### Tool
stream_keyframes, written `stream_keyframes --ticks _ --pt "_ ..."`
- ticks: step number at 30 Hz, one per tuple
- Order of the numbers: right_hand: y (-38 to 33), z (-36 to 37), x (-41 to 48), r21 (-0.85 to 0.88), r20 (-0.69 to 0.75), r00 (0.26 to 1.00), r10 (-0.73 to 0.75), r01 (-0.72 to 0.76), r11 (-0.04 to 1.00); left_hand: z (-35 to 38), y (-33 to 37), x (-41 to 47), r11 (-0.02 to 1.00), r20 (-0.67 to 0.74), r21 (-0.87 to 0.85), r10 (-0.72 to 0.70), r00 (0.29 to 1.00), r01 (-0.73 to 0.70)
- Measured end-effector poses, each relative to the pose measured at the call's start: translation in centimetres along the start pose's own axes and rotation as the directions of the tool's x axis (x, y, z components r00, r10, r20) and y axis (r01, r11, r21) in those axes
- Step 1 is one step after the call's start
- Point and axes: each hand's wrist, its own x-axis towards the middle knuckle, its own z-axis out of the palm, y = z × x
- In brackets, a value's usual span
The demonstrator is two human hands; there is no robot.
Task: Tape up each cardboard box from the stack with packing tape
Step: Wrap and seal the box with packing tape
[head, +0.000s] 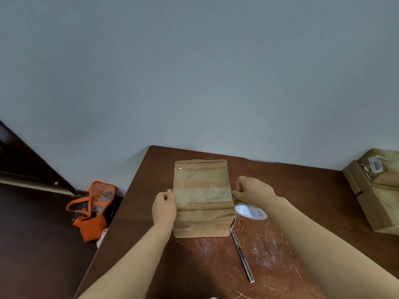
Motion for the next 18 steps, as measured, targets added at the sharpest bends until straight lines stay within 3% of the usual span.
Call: stream_keyframes --ticks 3,5,8,10,13,15,16,18 --pt "0.1 0.2 0.0 0.011 -0.006 1.000 0.002 -0.002 1.000 0.0 -0.2 0.6 0.982 0.055 -0.076 -0.167 0.984 0.171" --pt "0.1 0.1 0.0 0.026 -0.007 1.000 0.009 -0.009 1.000 -0.4 0.0 1.2 0.976 0.063 -0.087 -0.195 0.979 0.200" --pt "0.0 0.1 0.0 0.055 0.006 1.000 0.019 -0.019 0.998 -1.0 0.4 1.3 0.994 -0.093 0.099 0.060 0.994 -0.051" --pt "0.0 0.2 0.0 0.062 0.006 1.000 0.024 -0.024 0.998 -0.4 0.8 -0.3 0.934 -0.008 0.247 0.267 0.964 -0.257" --pt "0.0 0.4 0.0 0.083 0.006 0.999 0.040 -0.040 0.996 0.8 0.4 -1.4 0.858 0.233 0.389 0.262 0.936 -0.337" --pt "0.0 0.4 -0.1 0.084 0.013 0.999 0.051 -0.052 0.995 0.9 0.5 -1.2 0.846 0.271 0.433 0.207 0.940 -0.311" --pt "0.0 0.4 -0.1 0.079 0.017 0.999 0.048 -0.050 0.996 0.9 0.4 -1.2 0.802 0.273 0.508 0.196 0.942 -0.314" --pt "-0.1 0.5 0.0 0.092 0.013 0.999 0.043 -0.044 0.995 1.0 0.4 -1.7 0.591 0.251 0.714 0.285 0.925 -0.375"
